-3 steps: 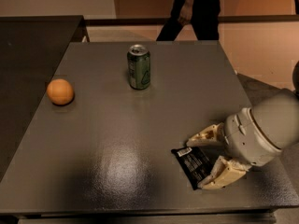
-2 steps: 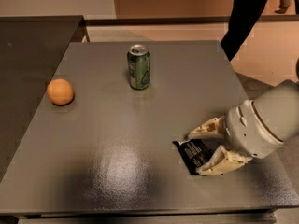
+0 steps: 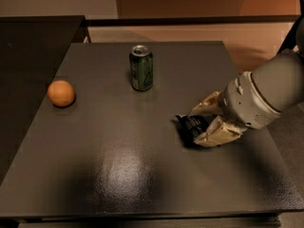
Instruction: Move rxbar chocolate near green can
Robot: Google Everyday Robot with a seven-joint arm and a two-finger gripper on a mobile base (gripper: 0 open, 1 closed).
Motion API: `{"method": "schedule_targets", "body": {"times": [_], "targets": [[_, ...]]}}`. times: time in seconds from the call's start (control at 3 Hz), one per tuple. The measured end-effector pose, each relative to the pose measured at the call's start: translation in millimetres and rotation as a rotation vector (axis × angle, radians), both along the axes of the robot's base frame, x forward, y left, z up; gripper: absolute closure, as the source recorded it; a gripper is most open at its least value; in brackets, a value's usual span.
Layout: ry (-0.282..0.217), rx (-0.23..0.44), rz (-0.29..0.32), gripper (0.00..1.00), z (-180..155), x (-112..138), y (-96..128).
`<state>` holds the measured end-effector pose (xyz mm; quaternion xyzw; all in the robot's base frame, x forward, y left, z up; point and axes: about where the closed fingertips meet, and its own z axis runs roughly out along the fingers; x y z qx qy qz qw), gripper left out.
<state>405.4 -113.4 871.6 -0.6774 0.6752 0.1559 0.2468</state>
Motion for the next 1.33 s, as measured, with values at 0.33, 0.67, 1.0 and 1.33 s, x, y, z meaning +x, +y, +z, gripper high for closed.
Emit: {"method": "schedule_targets", "body": {"times": [0.33,0.67,1.0,1.33], "targets": [[-0.002,0.007,-0.109,1.0,13,33,1],[-0.015,0.021,-0.193,1.0,21,65,10],[-0.037,0.044,-0.235,1.0,22,91,29],[-0.054,0.058,-0.255,1.0,21,111,49]]}}
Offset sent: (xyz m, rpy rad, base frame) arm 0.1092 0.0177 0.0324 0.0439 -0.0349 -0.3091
